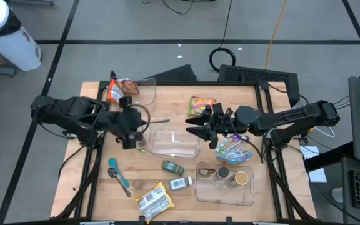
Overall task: Pick & Place Food Item
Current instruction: Put the bottom blue spoon into the middle transparent bin
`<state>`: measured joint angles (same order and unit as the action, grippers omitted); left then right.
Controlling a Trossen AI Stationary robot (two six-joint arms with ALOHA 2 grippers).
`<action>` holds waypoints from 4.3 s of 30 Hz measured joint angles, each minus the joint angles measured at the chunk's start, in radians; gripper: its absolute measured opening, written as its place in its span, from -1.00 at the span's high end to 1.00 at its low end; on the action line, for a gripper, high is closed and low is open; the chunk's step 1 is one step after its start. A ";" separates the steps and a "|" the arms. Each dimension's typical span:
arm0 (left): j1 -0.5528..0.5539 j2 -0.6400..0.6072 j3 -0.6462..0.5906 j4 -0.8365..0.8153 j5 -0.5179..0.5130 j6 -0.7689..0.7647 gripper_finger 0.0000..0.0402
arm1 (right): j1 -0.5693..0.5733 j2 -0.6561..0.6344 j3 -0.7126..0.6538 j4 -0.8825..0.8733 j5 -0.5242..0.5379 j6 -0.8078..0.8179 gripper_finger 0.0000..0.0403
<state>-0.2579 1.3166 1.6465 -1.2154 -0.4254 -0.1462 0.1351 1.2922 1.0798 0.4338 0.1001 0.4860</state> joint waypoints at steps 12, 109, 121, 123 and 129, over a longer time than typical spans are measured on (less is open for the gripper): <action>0.191 0.149 0.000 0.138 0.273 0.028 1.00 | -0.016 -0.059 0.000 -0.150 -0.038 -0.425 0.03; 0.374 0.740 -0.113 0.301 0.663 0.094 1.00 | -0.526 -0.297 -0.081 -0.461 -0.472 -0.236 0.03; 0.376 0.740 -0.114 0.343 0.661 0.077 0.88 | -0.526 -0.297 -0.081 -0.462 -0.472 -0.236 0.03; 0.376 0.740 -0.114 0.347 0.661 0.077 0.84 | -0.526 -0.297 -0.081 -0.462 -0.472 -0.236 0.03; 0.376 0.740 -0.114 0.346 0.655 0.072 0.69 | -0.526 -0.297 -0.081 -0.462 -0.472 -0.237 0.03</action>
<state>0.1184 2.0563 1.5326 -0.8692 0.2294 -0.0743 -0.3912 0.9951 0.9985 -0.0284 -0.3722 0.2494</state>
